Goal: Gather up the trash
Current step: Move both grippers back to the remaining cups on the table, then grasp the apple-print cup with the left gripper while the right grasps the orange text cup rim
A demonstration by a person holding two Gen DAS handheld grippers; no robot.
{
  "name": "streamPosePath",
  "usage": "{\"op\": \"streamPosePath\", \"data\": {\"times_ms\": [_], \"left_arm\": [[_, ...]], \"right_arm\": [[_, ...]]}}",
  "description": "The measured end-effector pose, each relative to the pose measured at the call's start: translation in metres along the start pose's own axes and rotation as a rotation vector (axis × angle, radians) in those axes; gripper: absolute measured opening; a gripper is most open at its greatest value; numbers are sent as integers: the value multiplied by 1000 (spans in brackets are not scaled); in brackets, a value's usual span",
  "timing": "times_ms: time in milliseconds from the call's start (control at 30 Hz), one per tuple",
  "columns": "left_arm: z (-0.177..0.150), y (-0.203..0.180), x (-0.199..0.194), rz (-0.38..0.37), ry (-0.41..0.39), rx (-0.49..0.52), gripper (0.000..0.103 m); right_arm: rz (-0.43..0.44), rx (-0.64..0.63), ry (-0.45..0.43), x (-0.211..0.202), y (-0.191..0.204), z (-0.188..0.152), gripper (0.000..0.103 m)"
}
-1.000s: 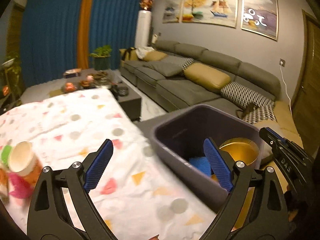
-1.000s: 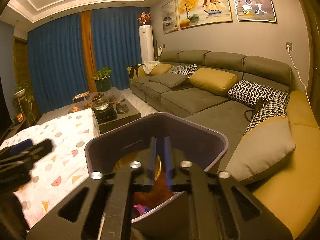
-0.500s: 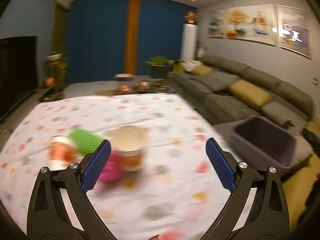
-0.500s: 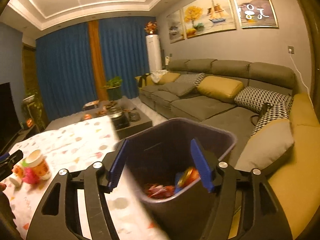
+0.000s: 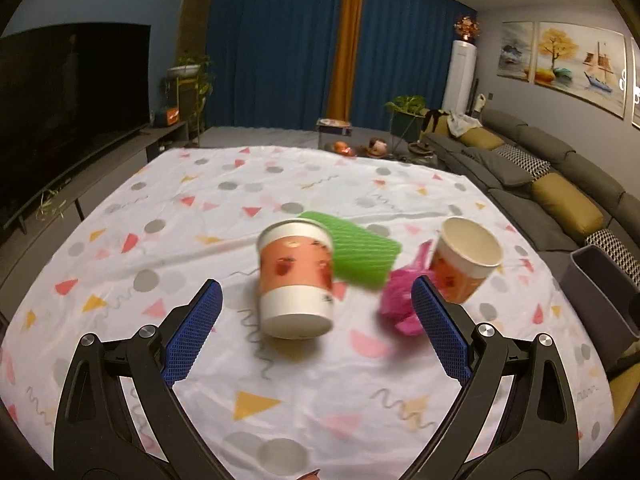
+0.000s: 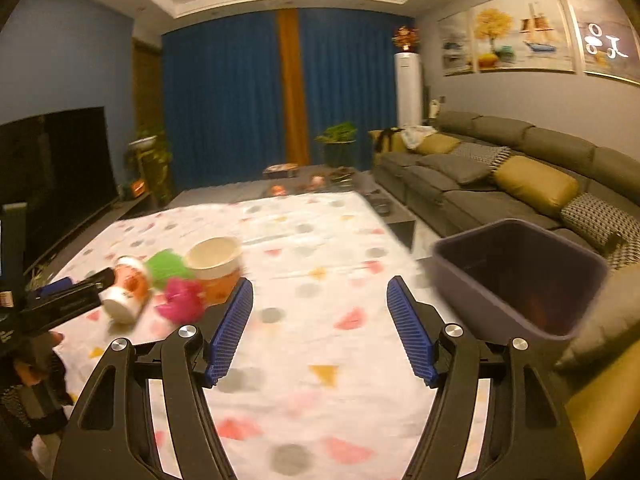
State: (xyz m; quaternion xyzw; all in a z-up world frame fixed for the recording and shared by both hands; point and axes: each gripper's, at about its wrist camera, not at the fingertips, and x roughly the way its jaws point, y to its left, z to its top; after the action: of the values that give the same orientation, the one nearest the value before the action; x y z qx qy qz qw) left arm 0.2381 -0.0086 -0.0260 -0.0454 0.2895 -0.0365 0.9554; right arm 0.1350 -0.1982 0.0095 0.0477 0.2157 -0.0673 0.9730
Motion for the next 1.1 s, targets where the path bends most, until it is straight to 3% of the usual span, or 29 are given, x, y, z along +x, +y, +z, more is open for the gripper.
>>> {"op": "streamPosePath", "data": {"times_ms": [167,400,767,1100], "left_arm": [[2,15,11,-29,17,-24,94],[4,26,20,-57,33,-32,94],[10,30,38,-69,73,-11,94],[8,27,58,-84,117,-36,94]], "right_arm": [[33,-21,31,22,42,2,68],[52,-11,75,68,72,16,68],[43,56,153,124,69,28,45],[80,35,214,139,77,17,27]]}}
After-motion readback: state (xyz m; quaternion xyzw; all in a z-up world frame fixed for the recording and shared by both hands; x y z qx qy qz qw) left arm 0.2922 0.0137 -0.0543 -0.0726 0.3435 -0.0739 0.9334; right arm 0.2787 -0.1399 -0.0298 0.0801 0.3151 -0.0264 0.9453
